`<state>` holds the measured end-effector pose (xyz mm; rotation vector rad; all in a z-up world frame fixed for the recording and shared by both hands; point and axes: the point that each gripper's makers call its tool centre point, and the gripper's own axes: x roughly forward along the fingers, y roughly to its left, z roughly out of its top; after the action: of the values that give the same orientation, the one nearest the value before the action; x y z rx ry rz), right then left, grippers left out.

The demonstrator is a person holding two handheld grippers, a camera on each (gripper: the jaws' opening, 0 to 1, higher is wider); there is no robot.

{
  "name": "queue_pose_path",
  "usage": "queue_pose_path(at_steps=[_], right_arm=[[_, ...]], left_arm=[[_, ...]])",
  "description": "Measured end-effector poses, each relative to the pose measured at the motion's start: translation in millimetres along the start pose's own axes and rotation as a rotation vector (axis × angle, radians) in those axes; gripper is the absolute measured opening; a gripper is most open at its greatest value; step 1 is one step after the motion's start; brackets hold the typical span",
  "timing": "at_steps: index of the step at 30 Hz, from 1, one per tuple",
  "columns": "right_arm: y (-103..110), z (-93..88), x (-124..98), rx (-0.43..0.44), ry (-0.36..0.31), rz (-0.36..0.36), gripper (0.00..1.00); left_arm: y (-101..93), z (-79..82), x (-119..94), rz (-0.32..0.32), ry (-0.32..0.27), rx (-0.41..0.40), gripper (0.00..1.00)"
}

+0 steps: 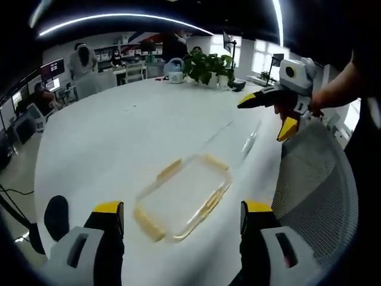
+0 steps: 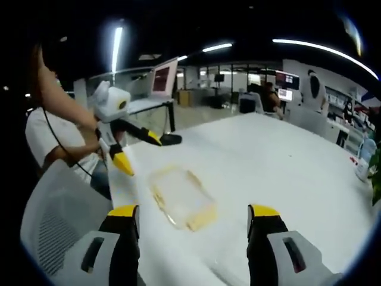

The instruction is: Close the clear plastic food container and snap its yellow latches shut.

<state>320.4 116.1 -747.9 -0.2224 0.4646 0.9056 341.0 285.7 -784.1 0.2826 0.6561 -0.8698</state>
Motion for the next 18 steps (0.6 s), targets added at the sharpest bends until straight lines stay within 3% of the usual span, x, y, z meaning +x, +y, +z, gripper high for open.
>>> queue_pose_path(at_steps=[18], right_arm=[[-1.8,-11.5,18.1,-0.072,0.100,0.031,0.69]], left_arm=[[17.1,-13.7,13.0,-0.070,0.085,0.091,0.79]])
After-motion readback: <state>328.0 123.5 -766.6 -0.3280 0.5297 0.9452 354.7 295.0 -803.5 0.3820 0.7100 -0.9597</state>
